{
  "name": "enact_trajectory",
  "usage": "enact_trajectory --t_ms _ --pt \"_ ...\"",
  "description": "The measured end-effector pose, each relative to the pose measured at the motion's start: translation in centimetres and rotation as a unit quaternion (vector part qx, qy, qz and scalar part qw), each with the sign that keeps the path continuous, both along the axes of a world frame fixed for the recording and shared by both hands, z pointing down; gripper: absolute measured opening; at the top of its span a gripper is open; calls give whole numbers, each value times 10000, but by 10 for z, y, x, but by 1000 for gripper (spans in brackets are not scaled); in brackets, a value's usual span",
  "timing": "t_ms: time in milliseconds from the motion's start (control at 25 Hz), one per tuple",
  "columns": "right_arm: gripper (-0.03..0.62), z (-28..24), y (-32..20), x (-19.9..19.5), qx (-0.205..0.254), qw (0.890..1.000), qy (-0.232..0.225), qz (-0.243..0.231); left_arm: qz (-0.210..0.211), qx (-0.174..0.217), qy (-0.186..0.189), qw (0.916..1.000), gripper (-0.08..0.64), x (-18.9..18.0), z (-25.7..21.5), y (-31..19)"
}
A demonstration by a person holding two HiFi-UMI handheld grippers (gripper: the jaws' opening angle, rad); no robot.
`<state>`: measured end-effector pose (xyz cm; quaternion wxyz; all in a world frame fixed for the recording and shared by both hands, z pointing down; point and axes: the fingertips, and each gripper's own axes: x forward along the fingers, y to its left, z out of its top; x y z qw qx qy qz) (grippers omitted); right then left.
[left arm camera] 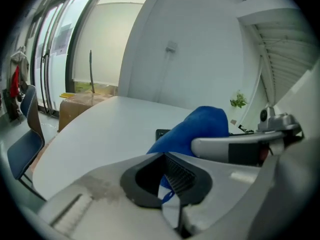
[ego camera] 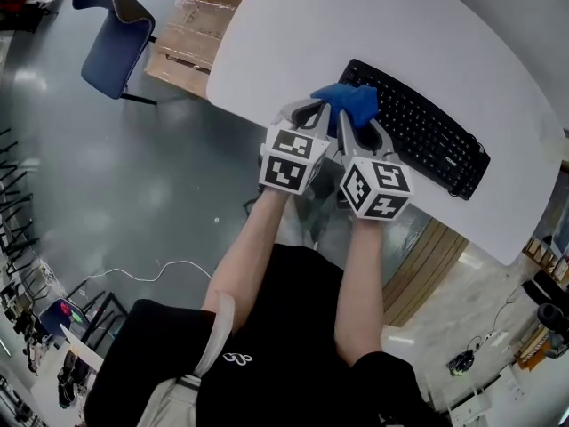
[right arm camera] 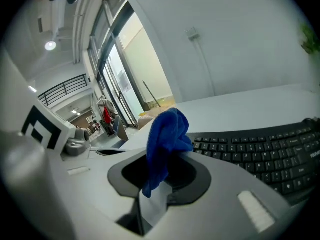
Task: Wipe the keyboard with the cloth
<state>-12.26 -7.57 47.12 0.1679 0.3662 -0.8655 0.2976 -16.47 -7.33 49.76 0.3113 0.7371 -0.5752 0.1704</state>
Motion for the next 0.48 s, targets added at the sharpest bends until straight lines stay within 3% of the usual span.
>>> enact_trajectory --t_ms 480 --pt "83 20 -3 43 -225 9987 44 466 689 -328 -146 9970 -4 48 24 -3"
